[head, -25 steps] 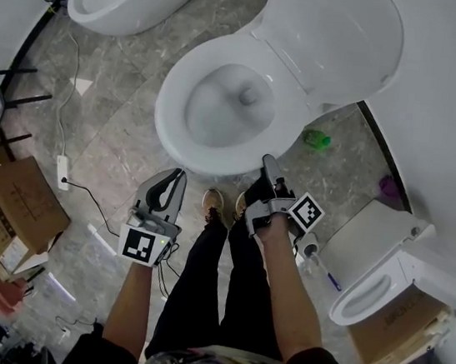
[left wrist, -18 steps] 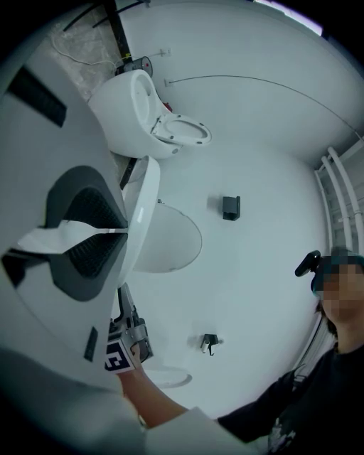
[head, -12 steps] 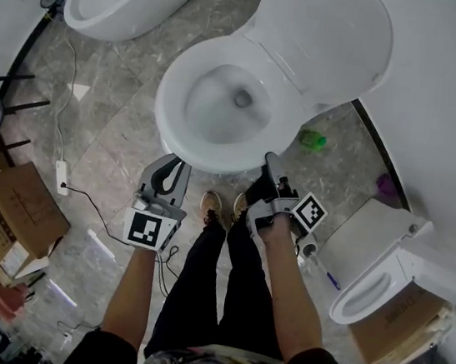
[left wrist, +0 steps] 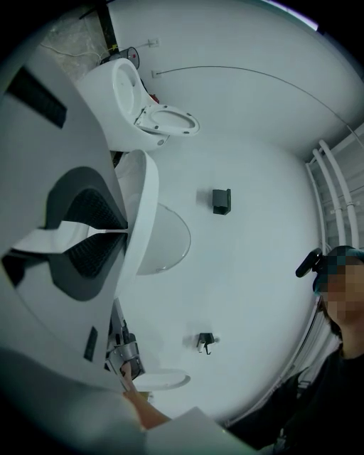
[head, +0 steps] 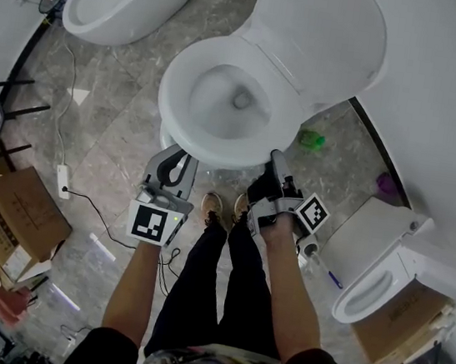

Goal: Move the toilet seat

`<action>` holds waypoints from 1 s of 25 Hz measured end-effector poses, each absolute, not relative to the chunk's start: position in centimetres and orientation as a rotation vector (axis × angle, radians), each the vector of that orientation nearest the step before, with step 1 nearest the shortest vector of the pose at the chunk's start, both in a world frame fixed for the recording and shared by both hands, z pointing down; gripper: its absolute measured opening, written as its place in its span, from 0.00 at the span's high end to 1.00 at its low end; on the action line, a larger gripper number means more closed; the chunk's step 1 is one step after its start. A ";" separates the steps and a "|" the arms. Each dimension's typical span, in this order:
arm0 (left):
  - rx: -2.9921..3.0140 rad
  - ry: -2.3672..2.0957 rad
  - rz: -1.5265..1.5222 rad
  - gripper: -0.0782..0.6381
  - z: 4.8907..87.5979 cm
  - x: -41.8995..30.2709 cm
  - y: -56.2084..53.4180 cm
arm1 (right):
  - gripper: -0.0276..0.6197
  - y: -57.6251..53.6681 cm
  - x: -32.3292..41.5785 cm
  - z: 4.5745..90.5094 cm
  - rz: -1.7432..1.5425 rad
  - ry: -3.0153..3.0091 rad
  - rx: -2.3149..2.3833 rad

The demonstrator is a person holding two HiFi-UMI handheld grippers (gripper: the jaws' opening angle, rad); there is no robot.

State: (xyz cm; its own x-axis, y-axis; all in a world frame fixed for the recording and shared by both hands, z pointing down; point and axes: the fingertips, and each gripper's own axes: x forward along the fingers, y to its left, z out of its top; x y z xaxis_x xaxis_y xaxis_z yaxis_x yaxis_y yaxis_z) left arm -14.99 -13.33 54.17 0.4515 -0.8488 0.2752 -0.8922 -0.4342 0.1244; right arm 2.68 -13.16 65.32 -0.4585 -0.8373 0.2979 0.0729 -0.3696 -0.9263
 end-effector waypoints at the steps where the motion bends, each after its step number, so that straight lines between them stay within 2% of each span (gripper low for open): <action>1: 2.454 -1.506 0.242 0.84 54.0 -14.9 -13.6 | 0.67 -13.2 2.8 65.2 -1.876 1.209 -1.086; 14: 2.479 -1.494 0.242 0.85 52.3 -13.8 -15.8 | 0.68 -12.8 2.8 62.0 -1.682 1.296 -1.027; 20: 2.489 -1.479 0.226 0.85 51.6 -13.3 -16.4 | 0.79 -12.1 1.3 59.3 -1.531 1.730 -1.208; 21: 2.491 -1.477 0.249 0.85 51.7 -13.3 -16.4 | 0.82 -12.0 1.0 59.0 -1.495 1.795 -1.232; 22: 2.491 -1.476 0.269 0.85 51.8 -13.3 -16.4 | 0.93 -11.8 0.6 58.8 -1.456 1.861 -1.250; 25: 2.492 -1.474 0.259 0.85 51.6 -13.3 -16.5 | 0.95 -11.6 -0.1 58.5 -1.326 2.051 -1.362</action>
State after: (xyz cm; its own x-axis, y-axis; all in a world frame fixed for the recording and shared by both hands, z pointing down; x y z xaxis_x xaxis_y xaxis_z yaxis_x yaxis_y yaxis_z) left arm -13.29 -16.47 51.64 0.4773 -0.8366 0.2689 -0.8781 -0.4655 0.1104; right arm -0.09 -11.60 58.53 -0.4804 -0.8539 0.2004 -0.5332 0.1029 -0.8397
